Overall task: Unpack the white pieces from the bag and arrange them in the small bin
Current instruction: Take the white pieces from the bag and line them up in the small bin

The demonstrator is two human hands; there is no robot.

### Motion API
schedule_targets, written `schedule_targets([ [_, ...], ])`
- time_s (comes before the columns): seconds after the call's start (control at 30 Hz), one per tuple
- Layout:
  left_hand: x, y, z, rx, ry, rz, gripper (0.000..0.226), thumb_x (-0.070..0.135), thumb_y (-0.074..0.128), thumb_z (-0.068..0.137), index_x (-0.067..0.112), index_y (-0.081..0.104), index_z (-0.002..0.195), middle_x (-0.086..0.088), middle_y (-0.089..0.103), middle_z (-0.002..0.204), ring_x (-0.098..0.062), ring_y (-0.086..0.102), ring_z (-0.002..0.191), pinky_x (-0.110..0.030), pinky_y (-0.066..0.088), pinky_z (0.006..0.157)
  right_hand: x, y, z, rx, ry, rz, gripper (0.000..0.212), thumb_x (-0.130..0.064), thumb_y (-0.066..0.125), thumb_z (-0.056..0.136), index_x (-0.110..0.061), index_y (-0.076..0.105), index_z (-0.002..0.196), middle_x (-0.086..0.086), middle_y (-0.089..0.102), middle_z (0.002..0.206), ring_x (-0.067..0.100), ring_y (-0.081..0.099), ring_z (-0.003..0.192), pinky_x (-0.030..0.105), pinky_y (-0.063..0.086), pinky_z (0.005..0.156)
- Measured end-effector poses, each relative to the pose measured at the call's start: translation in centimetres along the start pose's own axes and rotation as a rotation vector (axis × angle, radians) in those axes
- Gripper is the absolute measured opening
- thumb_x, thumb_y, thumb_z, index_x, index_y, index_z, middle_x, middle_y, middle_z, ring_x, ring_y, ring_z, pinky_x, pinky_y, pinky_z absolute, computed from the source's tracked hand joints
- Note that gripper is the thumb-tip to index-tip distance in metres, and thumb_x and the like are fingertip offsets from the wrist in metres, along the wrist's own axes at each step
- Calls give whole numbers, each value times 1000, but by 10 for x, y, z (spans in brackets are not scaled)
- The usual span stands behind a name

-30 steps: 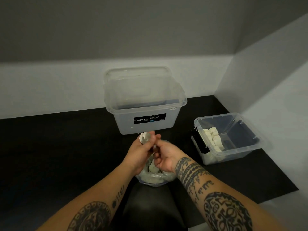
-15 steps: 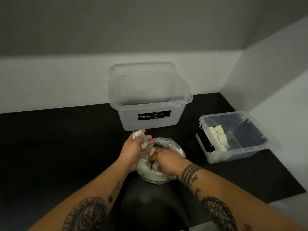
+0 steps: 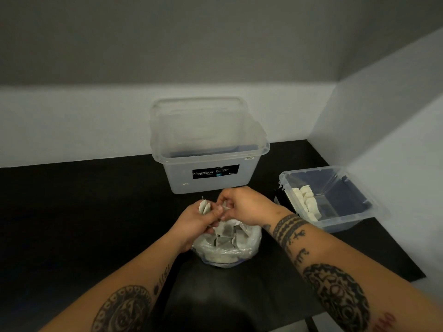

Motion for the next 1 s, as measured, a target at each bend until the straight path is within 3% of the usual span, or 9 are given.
schedule_targets([
  [0.23,2,0,1,17,-43,-210,7,15,63,101,9,64,105,-12,69,86,-18,65,72,-28,58,67,6,-3,-7,92,70,292,49,-20,86,80,-21,63,124,-1,70,100,9,70,83,18,56,73],
  [0.33,1,-5,3,103,-60,-409,2,13,63,100,11,62,100,-13,70,91,-21,67,74,-31,61,74,10,1,-8,131,205,639,33,-13,76,90,-12,64,120,11,72,103,12,70,69,17,55,60],
  [0.43,-2,-5,3,108,-87,-448,4,12,65,99,11,63,102,-13,72,94,-21,70,76,-32,63,75,9,1,-6,161,242,771,14,-9,72,93,-6,70,106,13,72,92,6,67,61,17,55,57],
  [0.53,-1,-6,1,95,-96,-448,14,13,67,97,8,64,109,-15,73,96,-20,72,76,-29,63,70,9,-5,-1,209,197,692,9,-10,71,94,-11,73,103,5,73,91,5,67,67,15,55,61],
  [0.63,0,-7,1,82,-111,-415,31,31,64,98,6,65,116,-17,74,104,-23,74,86,-33,63,78,7,-14,2,210,121,424,14,-18,71,95,-19,76,107,-6,74,96,2,67,82,17,54,76],
  [0.73,1,-5,3,8,-167,-382,68,64,42,97,7,64,126,-17,74,118,-31,72,110,-46,56,101,-5,-23,2,50,27,229,16,-22,75,91,-25,76,107,-10,74,98,1,69,90,20,54,86],
  [0.8,2,0,3,-118,-230,-420,86,76,34,91,7,65,130,-20,70,126,-33,69,117,-48,52,106,-17,-23,3,-85,-32,150,19,-22,78,88,-26,74,106,-10,74,94,1,70,87,21,56,84],
  [0.9,5,9,-1,-232,-313,-486,98,86,33,80,10,67,130,-25,69,124,-36,72,103,-40,62,81,-25,-19,10,-62,-90,135,24,-23,81,85,-28,73,107,-11,75,92,0,71,85,24,57,85],
  [1.0,6,9,-3,-200,-313,-516,93,84,37,76,10,65,126,-14,72,97,-26,74,78,-27,60,54,-16,-11,18,101,-54,424,23,-21,75,91,-25,69,113,-8,75,96,0,72,85,24,58,84],
])
Point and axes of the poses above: each hand's wrist, its own z-axis towards the middle knuckle, its own y-axis out of the palm, x = y × z, the point moved 4 cm from there along z, towards the middle knuckle
